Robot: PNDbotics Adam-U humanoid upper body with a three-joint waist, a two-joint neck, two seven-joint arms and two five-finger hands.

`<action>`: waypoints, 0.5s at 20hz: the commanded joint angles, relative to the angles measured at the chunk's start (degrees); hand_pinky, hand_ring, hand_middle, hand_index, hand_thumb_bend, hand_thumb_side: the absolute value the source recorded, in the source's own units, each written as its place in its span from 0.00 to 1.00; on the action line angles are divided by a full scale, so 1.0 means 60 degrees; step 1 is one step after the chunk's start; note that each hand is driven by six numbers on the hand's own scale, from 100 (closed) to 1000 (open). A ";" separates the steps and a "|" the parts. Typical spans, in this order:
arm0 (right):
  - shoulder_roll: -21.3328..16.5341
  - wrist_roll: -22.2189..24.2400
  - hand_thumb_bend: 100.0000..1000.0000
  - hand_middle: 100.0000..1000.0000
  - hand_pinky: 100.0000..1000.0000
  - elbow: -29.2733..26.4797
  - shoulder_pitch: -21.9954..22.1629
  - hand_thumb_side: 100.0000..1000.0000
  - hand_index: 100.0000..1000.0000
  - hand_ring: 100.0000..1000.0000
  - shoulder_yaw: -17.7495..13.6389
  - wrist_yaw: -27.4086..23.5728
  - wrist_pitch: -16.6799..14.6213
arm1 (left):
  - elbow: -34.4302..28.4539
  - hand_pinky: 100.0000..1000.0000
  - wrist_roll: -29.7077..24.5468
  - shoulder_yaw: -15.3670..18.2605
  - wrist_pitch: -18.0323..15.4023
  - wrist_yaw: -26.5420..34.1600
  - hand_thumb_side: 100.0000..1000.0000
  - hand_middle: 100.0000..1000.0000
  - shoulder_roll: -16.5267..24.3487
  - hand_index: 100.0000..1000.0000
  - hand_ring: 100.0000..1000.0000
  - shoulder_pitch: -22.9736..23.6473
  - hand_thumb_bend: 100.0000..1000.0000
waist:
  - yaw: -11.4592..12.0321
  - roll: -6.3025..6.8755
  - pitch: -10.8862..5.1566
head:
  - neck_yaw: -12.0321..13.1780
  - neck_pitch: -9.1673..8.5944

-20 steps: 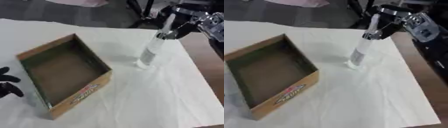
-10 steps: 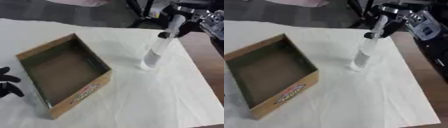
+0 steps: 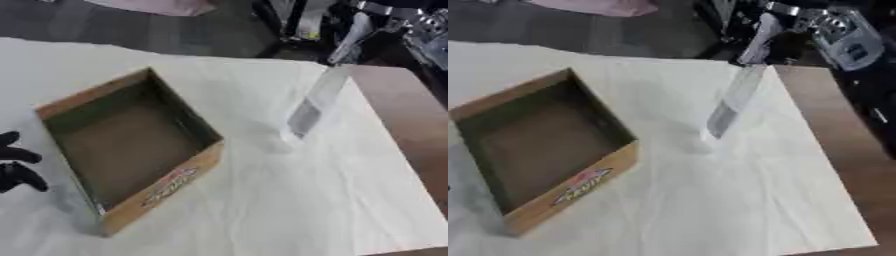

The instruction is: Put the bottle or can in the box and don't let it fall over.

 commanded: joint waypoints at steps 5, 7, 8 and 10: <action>-0.0167 0.2356 0.36 0.44 0.00 0.0072 -0.0469 0.15 0.15 0.40 -0.0305 0.0079 -0.2234 | -0.0168 0.47 0.0000 0.0102 0.0032 0.0135 0.75 0.58 0.0198 0.88 0.46 -0.0002 0.05 | 0.0000 0.0010 -0.0353 | -0.0040 0.0070; -0.0147 0.2356 0.36 0.44 0.00 0.0105 -0.0523 0.19 0.15 0.39 -0.0341 0.0144 -0.2210 | -0.0168 0.47 -0.0003 0.0108 0.0044 0.0153 0.74 0.58 0.0210 0.88 0.46 0.0002 0.05 | 0.0016 -0.0009 -0.0384 | -0.0050 0.0076; -0.0135 0.2356 0.36 0.44 0.00 0.0125 -0.0551 0.19 0.15 0.39 -0.0364 0.0189 -0.2205 | -0.0168 0.47 -0.0003 0.0110 0.0048 0.0163 0.74 0.58 0.0218 0.88 0.46 0.0001 0.05 | 0.0027 -0.0017 -0.0398 | -0.0055 0.0080; -0.0086 0.2356 0.36 0.44 0.00 0.0162 -0.0626 0.21 0.15 0.39 -0.0421 0.0249 -0.2212 | -0.0168 0.47 -0.0008 0.0113 0.0043 0.0191 0.74 0.58 0.0244 0.88 0.46 -0.0007 0.05 | 0.0066 -0.0035 -0.0434 | -0.0077 0.0088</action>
